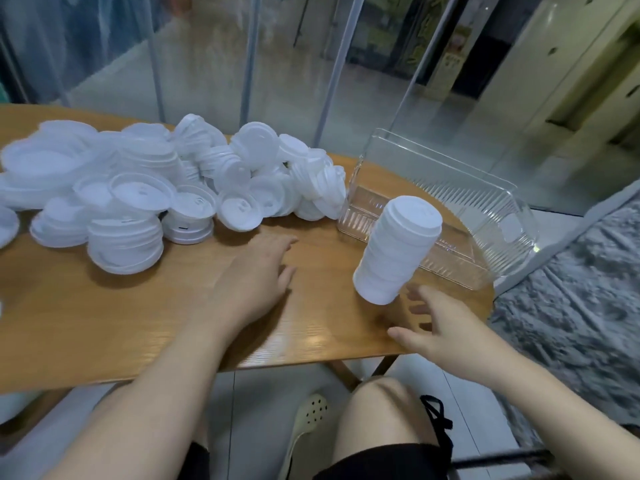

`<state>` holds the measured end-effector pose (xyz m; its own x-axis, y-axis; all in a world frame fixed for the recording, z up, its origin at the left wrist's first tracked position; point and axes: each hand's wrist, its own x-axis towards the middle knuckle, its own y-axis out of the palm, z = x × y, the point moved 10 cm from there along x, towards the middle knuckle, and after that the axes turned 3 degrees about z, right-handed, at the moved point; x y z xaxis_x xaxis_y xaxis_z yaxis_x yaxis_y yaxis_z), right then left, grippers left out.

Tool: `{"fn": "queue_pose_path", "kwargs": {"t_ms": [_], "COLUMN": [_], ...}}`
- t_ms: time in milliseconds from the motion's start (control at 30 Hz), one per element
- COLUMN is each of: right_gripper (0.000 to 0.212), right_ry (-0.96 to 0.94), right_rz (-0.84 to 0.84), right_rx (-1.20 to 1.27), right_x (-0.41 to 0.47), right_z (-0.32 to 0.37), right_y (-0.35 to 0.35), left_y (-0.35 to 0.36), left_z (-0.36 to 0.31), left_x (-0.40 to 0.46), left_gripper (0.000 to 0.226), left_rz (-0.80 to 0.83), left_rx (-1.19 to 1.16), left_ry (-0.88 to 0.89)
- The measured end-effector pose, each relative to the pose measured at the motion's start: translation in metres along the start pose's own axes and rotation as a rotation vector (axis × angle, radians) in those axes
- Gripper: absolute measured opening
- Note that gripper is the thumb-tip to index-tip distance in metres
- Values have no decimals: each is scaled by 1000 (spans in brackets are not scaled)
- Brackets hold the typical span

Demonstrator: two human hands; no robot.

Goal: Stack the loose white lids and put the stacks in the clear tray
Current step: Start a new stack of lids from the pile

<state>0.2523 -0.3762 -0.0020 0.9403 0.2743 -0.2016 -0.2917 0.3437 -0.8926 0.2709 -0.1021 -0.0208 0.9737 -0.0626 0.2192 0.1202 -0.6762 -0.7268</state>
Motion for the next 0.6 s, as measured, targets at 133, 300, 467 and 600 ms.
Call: {"fn": "queue_pose_path", "kwargs": {"t_ms": [133, 300, 467, 600], "right_gripper": [60, 47, 40, 53], "right_ry": [-93, -250, -257, -247], "right_rz": [-18, -25, -52, 21], "right_rx": [-73, 147, 453, 471], "right_x": [-6, 35, 107, 144], "right_z": [30, 102, 148, 157], "right_y": [16, 52, 80, 83], "left_y": [-29, -53, -60, -59], "left_z": [27, 61, 76, 82], "left_x": [-10, -10, 4, 10], "left_gripper": [44, 49, 53, 51], "left_rz": [-27, -134, -202, -198], "left_rx": [119, 137, 162, 217], "left_ry": [-45, -93, -104, -72]}}
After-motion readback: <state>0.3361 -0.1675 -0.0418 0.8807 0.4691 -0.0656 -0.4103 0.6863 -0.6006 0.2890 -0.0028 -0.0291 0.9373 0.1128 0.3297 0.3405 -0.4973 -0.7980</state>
